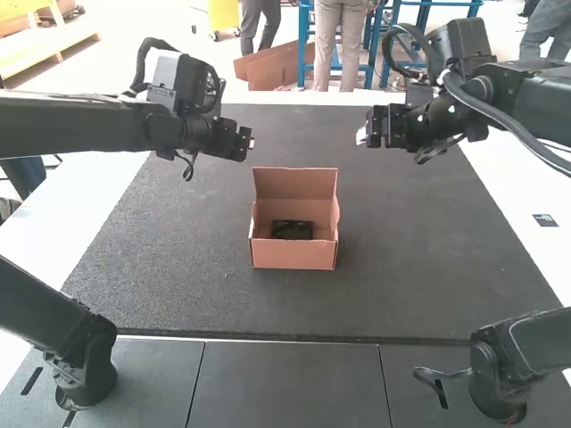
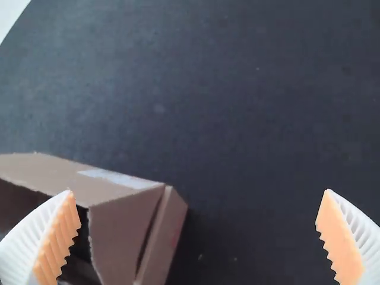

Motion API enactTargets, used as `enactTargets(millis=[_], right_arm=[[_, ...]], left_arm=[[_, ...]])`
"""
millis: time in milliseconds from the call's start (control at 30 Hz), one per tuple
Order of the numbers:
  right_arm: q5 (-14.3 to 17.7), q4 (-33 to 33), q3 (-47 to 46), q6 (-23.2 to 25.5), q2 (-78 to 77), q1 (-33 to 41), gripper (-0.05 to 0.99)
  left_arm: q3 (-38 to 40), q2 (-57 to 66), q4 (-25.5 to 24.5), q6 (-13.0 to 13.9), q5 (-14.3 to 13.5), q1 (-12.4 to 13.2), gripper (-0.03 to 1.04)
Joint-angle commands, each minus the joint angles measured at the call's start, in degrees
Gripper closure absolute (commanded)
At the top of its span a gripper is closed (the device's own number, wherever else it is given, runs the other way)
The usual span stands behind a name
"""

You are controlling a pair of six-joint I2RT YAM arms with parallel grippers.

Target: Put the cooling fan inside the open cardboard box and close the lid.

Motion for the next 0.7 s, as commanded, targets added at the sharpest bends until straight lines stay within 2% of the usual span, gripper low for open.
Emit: enactTargets(millis=[0,133,300,667], right_arm=[[4.53,0.08,-2.24,-1.81,-3.04,-3.71,0.03],[4.27,-1.24,-4.35,-1.81,-5.59,-6.17,0.03],[2.33,-4.4,-4.7,-1.19,-7.44,-6.97,0.03],[0.14,-10.11,-4.53,-0.66,-8.32,-10.66,0.03]], left_arm=[[3.6,0.85,0.54,-0.13,0.26,-2.91,0.04],[5.09,2.96,-0.08,-0.04,0.26,-5.46,0.04],[5.88,4.89,-0.87,0.22,0.26,-7.66,0.04],[5.53,7.44,-3.77,0.75,1.49,-10.12,0.04]])
